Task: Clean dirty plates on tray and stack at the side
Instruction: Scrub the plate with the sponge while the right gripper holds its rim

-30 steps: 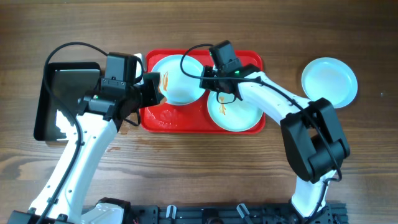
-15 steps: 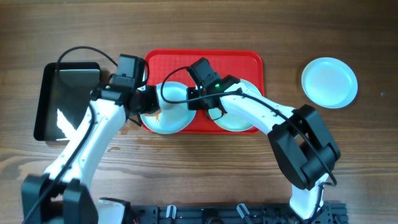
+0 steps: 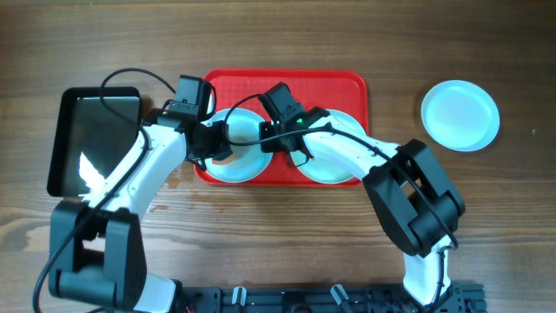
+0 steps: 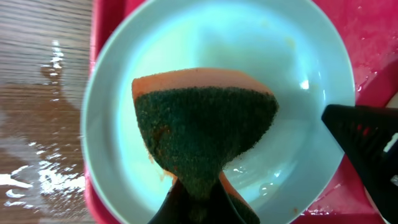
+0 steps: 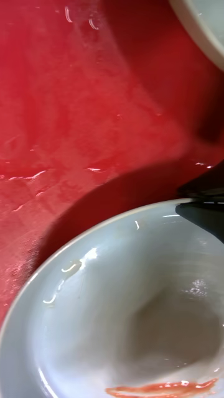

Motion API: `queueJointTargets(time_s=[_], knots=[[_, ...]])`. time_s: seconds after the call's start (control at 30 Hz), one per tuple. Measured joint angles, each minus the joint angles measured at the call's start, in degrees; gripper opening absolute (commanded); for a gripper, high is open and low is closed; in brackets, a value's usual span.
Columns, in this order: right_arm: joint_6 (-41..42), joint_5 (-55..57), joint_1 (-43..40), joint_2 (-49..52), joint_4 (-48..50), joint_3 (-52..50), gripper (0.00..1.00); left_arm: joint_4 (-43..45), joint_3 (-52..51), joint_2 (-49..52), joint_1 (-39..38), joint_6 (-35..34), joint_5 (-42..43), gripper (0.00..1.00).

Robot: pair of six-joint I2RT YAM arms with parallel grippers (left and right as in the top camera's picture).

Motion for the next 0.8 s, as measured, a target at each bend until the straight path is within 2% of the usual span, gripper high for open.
queueJointTargets(time_s=[0.47,0.8], knots=[[3.9,5.8,0.0,0.2,1.6,0.0,0.04,5.9,-0.1,3.2,-0.9,0.0,5.7,0.04],[2.1,6.6,-2.4,0.2,-0.4,0.4,0.04,9.6,-0.1,5.9,-4.2,0.0,6.2,0.04]])
